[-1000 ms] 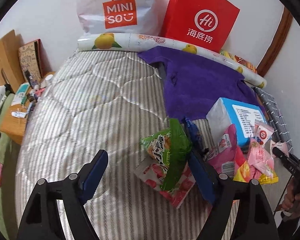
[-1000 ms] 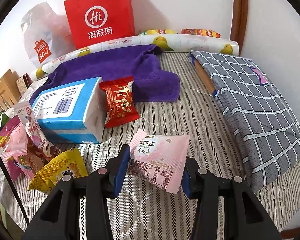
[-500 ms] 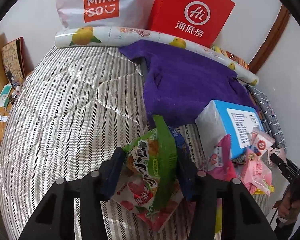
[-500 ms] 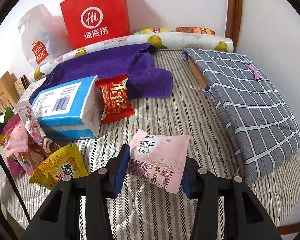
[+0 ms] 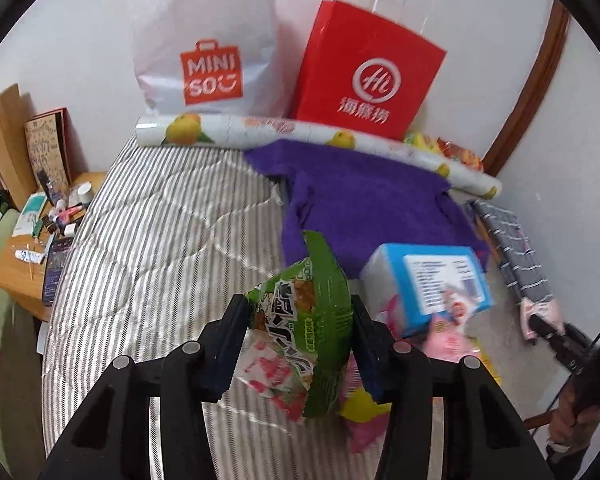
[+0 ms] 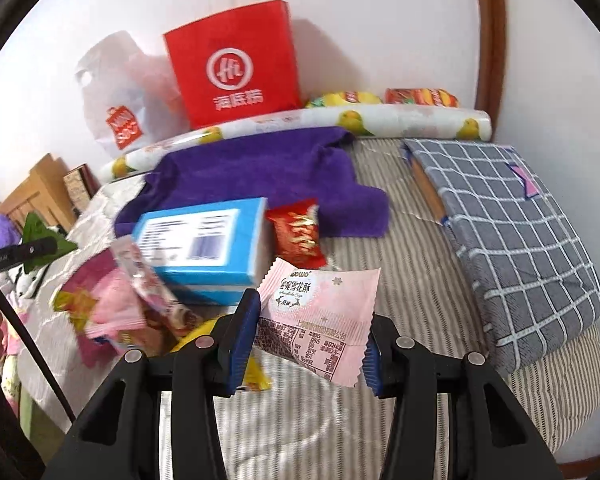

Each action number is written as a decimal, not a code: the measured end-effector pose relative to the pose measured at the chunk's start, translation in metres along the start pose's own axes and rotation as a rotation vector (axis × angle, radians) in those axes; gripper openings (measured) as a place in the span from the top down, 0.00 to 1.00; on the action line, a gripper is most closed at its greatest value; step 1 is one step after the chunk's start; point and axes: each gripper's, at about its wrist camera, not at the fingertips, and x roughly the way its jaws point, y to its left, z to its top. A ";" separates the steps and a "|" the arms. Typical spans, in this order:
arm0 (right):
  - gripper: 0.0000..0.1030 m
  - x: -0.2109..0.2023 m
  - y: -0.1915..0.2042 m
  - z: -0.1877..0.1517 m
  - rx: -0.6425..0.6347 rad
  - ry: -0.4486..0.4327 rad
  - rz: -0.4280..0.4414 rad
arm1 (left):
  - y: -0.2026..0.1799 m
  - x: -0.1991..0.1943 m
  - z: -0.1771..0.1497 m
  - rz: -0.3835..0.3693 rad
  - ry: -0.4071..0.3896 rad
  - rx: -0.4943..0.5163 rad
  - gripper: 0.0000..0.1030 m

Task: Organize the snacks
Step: 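Carry both packets onto the purple towel and open both grippers, then lift both open grippers away from the purple towel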

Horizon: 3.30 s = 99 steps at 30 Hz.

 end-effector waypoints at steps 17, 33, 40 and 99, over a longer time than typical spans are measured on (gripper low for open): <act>0.55 -0.008 0.066 0.068 -0.121 -0.075 0.138 | -0.090 0.010 0.055 -0.134 0.000 0.108 0.54; 0.55 0.065 0.037 0.164 -0.065 -0.119 0.079 | -0.089 0.066 0.136 -0.065 0.014 0.137 0.54; 0.55 0.110 0.020 0.178 -0.033 -0.086 0.072 | -0.088 0.100 0.159 -0.050 0.038 0.151 0.54; 0.20 0.180 0.002 0.172 -0.005 0.124 0.021 | -0.118 0.191 0.161 -0.075 0.188 0.281 0.26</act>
